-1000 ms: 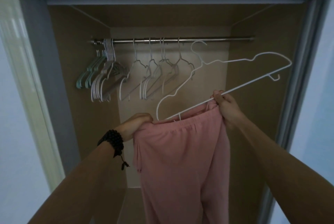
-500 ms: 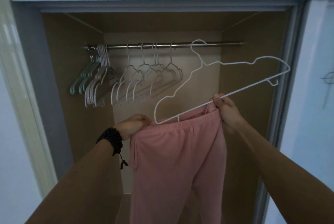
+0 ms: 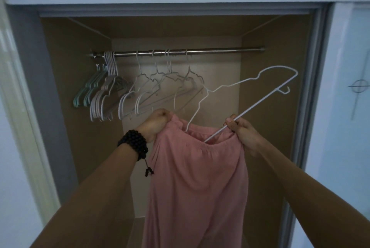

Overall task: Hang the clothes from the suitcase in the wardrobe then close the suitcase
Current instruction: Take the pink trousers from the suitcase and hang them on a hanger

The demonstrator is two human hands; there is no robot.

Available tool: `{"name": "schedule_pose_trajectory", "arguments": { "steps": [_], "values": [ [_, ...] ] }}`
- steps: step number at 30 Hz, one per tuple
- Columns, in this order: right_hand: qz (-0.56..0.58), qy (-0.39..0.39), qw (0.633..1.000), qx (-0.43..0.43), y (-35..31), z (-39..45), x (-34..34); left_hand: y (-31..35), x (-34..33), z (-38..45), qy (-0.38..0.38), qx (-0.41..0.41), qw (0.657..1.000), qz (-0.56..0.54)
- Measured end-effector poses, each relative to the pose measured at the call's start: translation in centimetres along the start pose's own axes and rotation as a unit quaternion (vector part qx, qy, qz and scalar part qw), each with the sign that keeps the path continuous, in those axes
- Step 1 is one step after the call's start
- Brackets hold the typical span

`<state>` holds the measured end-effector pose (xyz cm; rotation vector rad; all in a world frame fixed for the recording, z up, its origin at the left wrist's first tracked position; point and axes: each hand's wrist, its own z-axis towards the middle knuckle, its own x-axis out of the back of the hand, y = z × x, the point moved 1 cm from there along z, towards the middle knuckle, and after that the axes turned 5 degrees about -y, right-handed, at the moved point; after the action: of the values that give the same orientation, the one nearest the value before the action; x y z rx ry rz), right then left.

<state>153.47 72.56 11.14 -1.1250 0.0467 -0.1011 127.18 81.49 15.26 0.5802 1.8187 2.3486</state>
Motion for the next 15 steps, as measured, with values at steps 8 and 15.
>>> {"name": "schedule_pose_trajectory", "arguments": {
  "steps": [8, 15],
  "values": [
    [0.015, -0.041, 0.999, -0.003, -0.7, -1.0, 1.2, -0.4, -1.3, 1.4, -0.019, 0.104, 0.994, 0.003],
    [-0.031, -0.1, 0.994, -0.029, 1.0, -1.4, 1.2, 0.9, -5.3, 1.0, -0.088, 0.149, 0.983, -0.063]
  ]
}}
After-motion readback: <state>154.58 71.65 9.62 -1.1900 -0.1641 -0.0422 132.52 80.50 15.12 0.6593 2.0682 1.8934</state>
